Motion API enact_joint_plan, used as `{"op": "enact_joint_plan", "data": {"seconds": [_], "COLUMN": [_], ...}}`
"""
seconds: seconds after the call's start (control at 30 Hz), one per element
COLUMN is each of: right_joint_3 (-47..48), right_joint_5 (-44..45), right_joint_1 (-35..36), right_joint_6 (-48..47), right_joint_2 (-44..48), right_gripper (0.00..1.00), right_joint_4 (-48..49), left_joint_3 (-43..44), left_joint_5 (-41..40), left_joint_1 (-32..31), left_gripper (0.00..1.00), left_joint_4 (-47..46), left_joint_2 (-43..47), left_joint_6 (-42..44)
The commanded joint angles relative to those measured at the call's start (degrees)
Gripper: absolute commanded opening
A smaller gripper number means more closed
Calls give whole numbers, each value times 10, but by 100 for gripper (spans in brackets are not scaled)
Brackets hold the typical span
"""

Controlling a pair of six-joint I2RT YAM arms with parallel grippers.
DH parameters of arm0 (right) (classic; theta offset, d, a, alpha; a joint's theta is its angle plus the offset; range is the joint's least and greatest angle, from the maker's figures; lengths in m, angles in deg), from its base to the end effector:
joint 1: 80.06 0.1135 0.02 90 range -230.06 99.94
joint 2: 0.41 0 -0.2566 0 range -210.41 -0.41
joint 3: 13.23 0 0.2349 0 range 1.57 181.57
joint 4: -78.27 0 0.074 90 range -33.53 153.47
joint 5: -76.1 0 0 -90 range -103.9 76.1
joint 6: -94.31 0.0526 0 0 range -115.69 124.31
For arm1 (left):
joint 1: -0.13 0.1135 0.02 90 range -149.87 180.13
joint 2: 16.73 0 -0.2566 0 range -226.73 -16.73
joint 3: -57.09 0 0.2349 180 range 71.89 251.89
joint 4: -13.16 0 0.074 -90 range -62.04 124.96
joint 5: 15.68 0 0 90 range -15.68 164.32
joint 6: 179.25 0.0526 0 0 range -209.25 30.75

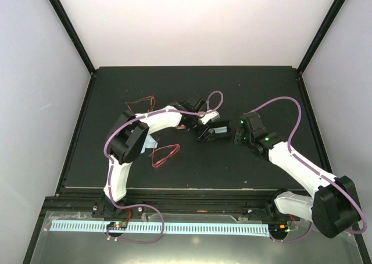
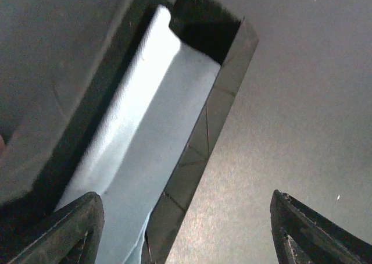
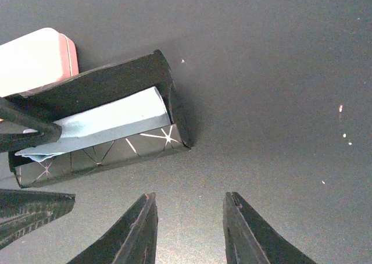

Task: Organize the sunglasses
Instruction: Place the glasses cleaning cloth in the sunglasses case.

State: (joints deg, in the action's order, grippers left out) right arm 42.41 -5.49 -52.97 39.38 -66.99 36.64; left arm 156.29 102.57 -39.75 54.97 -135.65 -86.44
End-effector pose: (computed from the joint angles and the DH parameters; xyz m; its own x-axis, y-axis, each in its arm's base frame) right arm 0.2040 0.0957 0.2043 -0.7920 0.2333 -0.5642 0.1023 0.9617 0.2542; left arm 0.3083 -0.2901 0.1531 -0.6376 0.5890 -0.4965 0.7701 0.5030 -0.3922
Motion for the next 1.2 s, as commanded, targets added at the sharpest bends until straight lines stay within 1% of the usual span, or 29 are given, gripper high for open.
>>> {"op": "enact_joint_plan", "data": {"seconds": [0.0, 0.13, 0.37, 0.5, 0.73, 0.93, 1.17], "right_joint_3": [-3, -3, -1, 0, 2, 5, 6], "right_joint_5": [-2, -2, -6, -5, -5, -5, -8], "right_joint_1": [-4, -4, -4, -4, -4, -3, -4], "right_joint_6": [1, 1, 1, 0, -1, -1, -2], "right_joint_2": [4, 1, -4, -4, -5, -5, -7], "right_gripper": [33, 33, 33, 33, 33, 33, 33], "right_joint_4": [6, 8, 8, 7, 6, 7, 8], "left_joint_3": [19, 24, 31, 57, 81, 82, 82], "left_joint_5": [-20, -23, -21, -47, -51, -64, -91], "left_joint_1": [-4, -5, -5, -7, -15, -15, -16], "left_gripper": [78, 78, 77, 77, 77, 76, 77], "left_joint_4": [67, 97, 111, 141, 163, 181, 179], "left_joint_2": [10, 0, -6, -32, -59, -43, 10], "left_joint_6": [41, 53, 61, 62, 64, 72, 52]}}
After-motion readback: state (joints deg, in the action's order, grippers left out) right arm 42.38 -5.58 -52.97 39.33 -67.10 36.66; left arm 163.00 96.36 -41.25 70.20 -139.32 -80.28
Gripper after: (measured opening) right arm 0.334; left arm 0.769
